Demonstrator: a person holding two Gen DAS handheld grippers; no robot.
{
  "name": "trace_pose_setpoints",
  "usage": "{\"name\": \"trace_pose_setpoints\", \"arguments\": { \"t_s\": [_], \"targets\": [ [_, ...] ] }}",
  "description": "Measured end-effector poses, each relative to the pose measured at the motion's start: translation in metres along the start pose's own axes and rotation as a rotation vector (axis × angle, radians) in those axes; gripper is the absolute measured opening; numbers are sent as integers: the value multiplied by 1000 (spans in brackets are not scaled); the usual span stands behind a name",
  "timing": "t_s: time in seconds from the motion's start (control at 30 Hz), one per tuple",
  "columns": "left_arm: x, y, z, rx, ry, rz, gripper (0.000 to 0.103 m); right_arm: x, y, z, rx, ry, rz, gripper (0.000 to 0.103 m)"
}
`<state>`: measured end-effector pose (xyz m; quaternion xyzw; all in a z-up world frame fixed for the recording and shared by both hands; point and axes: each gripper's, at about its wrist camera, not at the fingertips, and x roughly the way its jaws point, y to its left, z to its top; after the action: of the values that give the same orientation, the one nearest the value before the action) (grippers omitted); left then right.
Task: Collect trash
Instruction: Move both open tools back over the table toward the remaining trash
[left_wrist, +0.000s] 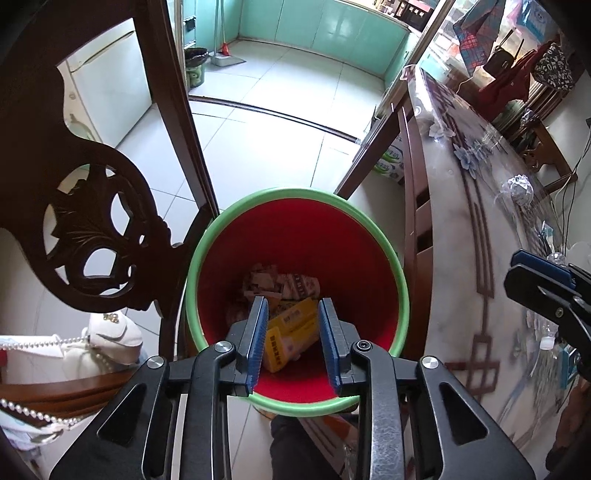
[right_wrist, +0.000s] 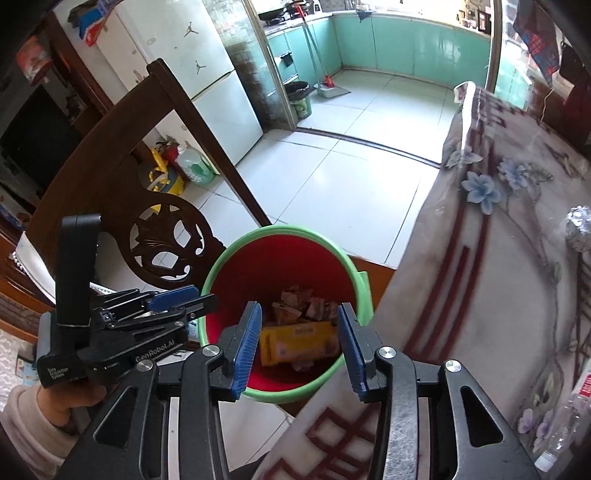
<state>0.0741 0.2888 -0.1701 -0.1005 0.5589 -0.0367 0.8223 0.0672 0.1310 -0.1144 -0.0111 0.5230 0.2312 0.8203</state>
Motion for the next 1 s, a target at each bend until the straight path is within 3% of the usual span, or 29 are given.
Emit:
{"name": "trace_pose_setpoints", "arguments": {
  "t_s": [0.13,0.23,0.53,0.8,1.0],
  "targets": [
    [-11,-8,-2,3,-25,-5,30,-17,-1,-4,-12,-17,-22,41],
    [-20,-20,-3,23,-42,-11,35,-29,-4,-9,-9,-30,-25,48],
    [-35,-63,-7,60,-89,-32,45,-66,-25,-25,12,-76,-36,49],
    [-36,-119,-17,114,-89,-55,48,-99,-71,-57,75,-91,-62,49],
    [-28,-176,-30,178,-62,-84,48,-123,-131,-95,179,-92,-109,49]
  ]
}}
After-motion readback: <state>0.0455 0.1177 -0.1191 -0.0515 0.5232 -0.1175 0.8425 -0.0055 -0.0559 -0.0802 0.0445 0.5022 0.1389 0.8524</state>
